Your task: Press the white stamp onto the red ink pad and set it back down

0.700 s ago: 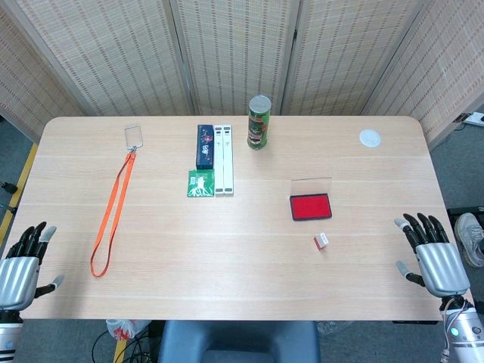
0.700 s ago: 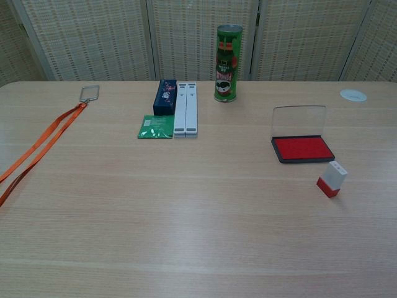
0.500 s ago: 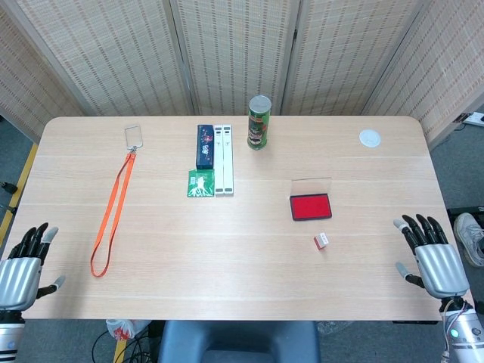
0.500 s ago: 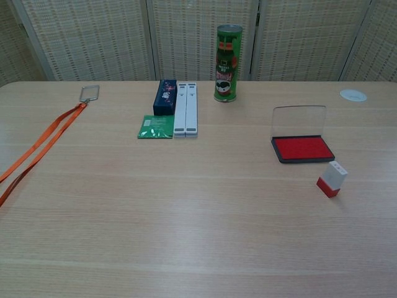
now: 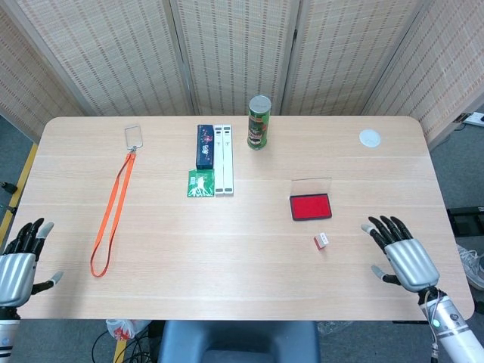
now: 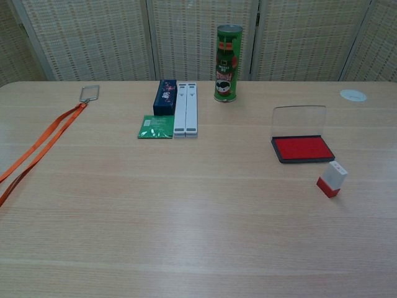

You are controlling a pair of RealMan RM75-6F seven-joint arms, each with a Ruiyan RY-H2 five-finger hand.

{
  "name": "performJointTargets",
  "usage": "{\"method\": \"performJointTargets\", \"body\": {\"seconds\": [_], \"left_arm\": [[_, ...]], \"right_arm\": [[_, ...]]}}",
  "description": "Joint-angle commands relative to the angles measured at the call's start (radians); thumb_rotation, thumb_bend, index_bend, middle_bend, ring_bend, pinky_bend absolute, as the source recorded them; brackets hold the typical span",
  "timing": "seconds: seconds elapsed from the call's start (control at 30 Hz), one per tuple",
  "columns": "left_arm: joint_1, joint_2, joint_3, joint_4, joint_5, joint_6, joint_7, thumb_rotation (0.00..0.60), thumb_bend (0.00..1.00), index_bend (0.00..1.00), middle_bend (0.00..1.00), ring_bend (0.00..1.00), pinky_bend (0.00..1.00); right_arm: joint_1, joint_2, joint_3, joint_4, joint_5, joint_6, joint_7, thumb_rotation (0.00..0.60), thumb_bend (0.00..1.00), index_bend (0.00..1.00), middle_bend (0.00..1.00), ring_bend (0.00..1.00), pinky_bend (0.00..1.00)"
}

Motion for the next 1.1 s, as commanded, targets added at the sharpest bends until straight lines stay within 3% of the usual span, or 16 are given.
{"method": "performJointTargets", "body": {"seconds": [0.03,0.27,0.43,0.7,1.1], "left_arm": [[0.001,-0.003,0.001,-0.001,-0.001,0.001,0.006,0.600,0.20,0.02,0.06,0.05,0.26],[-0.008,-0.044,-0.014,0.027,-0.026,0.002,0.074,0.600,0.20,0.03,0.06,0.05,0.26],[-0.008,-0.044,-0.017,0.032,-0.033,0.000,0.065,0.600,0.20,0.03,0.06,0.05,0.26],[0.008,-0.023,-0.004,0.019,0.005,0.032,0.017,0.600,0.20,0.03,0.03,0.05,0.26],[0.008,-0.020,-0.005,0.018,-0.003,0.025,0.015,0.600,0.20,0.03,0.03,0.05,0.26]], "right_arm": [[0.099,0.026,0.032,-0.038,0.051,-0.147,-0.078,0.600,0.25,0.16,0.03,0.00,0.00],[0.231,-0.011,0.096,-0.046,0.234,-0.343,-0.216,0.600,0.25,0.21,0.01,0.00,0.00],[0.294,-0.080,0.119,0.004,0.330,-0.423,-0.213,0.600,0.25,0.21,0.00,0.00,0.00],[0.352,-0.153,0.109,0.063,0.369,-0.475,-0.208,0.600,0.25,0.21,0.00,0.00,0.00],[0.378,-0.165,0.071,0.074,0.405,-0.487,-0.227,0.600,0.25,0.21,0.00,0.00,0.00]]}}
